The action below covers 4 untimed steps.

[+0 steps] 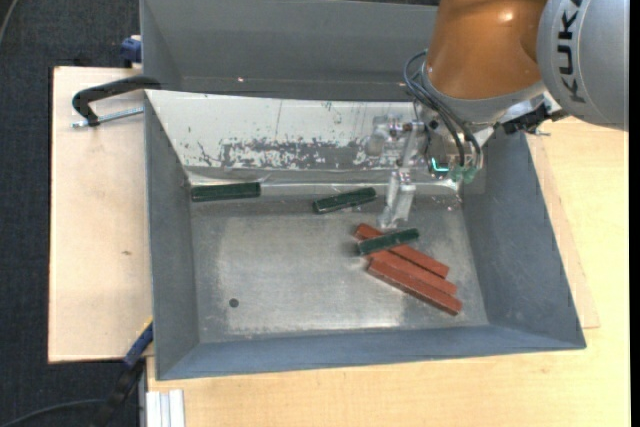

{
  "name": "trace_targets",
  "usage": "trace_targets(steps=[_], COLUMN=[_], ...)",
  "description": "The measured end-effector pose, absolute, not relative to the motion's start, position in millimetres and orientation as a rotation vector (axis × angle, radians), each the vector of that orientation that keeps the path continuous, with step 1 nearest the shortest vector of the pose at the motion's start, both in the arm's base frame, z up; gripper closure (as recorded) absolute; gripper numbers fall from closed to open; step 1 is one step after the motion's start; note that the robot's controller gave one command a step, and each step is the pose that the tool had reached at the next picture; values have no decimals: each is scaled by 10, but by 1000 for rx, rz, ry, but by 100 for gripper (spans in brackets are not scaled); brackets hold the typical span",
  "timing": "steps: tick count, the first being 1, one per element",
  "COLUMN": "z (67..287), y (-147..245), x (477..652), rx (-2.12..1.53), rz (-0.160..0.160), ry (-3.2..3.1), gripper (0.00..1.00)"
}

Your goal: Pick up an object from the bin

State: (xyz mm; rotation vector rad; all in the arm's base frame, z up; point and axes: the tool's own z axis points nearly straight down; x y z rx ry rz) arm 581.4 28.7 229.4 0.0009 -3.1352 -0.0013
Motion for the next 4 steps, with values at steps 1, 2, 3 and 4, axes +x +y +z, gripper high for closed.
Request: trace_targets(steps=[1,2,3,4], z=[2343,1584,1603,702], y=[286,12,24,-292], x=[5829,5606,5613,5732], rx=[-1,347,349,243], rz=[-2,-1,-2,-3], ry=[-3144,-3117,-3121,-3128], gripper=[100,100,0,0])
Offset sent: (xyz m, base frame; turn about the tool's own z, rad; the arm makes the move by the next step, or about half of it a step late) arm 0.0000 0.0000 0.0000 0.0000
